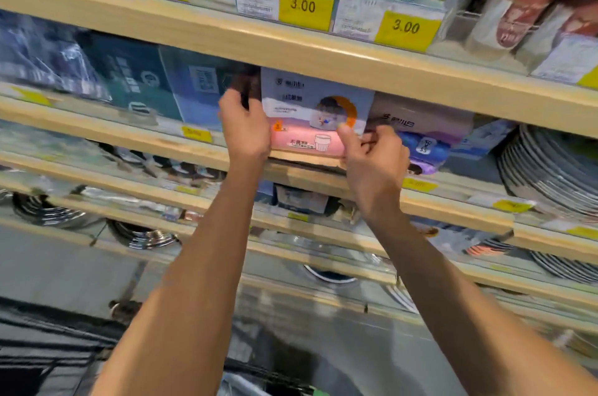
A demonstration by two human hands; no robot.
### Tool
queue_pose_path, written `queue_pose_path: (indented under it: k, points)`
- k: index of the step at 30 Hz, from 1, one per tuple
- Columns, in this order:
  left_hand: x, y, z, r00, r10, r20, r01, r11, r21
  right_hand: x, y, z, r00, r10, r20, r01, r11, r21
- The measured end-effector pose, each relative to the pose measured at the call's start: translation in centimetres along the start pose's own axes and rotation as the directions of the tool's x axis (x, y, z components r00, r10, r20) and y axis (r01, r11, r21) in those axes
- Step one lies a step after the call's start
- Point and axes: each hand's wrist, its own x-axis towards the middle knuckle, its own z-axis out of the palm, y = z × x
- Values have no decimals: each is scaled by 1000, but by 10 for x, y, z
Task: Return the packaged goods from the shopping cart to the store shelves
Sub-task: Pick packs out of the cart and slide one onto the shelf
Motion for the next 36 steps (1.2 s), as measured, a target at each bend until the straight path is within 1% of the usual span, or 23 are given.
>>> queue_pose_path:
  k: [1,2,4,5,7,9,10,12,14,15,17,18,19,20,23,25,27,29,30,31,33,34,36]
  points:
    - [-6,-5,-2,997,67,-27,-64,993,98,-4,0,3,1000,19,-22,-19,1000,-3]
    - [-13,-9,-4,991,136,-18,-132,981,146,-5,1,7,998,33,-48,-33,999,-5]
    - [-22,-18,-9,969,235,76,-246,951,186,-4,1,12,994,37,-99,-39,999,-17]
    - [-23,-22,-10,952,273,135,-300,922,244,-2,0,12,992,26,-123,-30,999,-25]
    - [-21,-28,-10,906,362,221,-422,812,403,0,-1,13,991,6,-135,-13,998,-57]
    - [-15,-27,-13,864,435,254,-503,713,488,-3,-1,11,995,-8,-100,-1,996,-88]
    - [-11,-22,-15,855,418,307,-518,687,509,-4,-1,11,996,-13,-84,5,996,-93]
    - [-4,-10,-17,852,272,447,-494,701,515,-5,1,12,997,-23,-75,15,994,-110]
    - [6,3,-12,863,90,497,-408,704,581,-6,1,12,996,-30,-81,18,989,-150]
    - [8,8,-8,869,23,495,-380,671,637,-8,0,12,996,-34,-77,21,986,-165]
    - [5,10,-5,879,-38,475,-367,581,727,-12,1,10,998,-52,-46,43,983,-181]
    - [2,6,-5,885,-25,464,-372,559,741,-14,3,9,998,-61,-30,54,982,-180]
    - [-2,2,-7,894,12,448,-376,564,735,-15,3,7,998,-67,-17,63,984,-168]
    - [-7,-2,-10,903,61,425,-375,592,714,-16,4,6,997,-71,-16,68,987,-148]
    - [-22,-8,-25,932,201,302,-348,728,590,-18,4,2,994,-94,-55,89,992,-88]
    - [-32,-9,-36,935,283,212,-353,791,500,-23,1,1,991,-114,-74,112,993,-31]
    - [-43,-8,-48,947,294,127,-320,854,409,-33,-3,3,982,-165,-93,168,985,23]
    - [-55,-12,-62,968,247,53,-251,916,313,-47,-6,7,956,-271,-110,273,962,10]
    - [-62,-15,-70,976,219,15,-215,938,271,-55,-7,10,953,-291,-85,293,956,11]
    - [-70,-21,-78,982,187,-29,-175,954,243,-65,-9,14,959,-282,-22,283,958,37]
    - [-91,-40,-99,991,84,-108,-64,982,180,-89,-8,23,949,-279,148,270,959,81]
    - [-105,-54,-113,987,-11,-158,36,987,158,-105,-6,29,924,-286,253,274,958,81]
    - [-135,-84,-142,940,-212,-265,256,956,143,-132,6,42,836,-260,483,281,959,30]
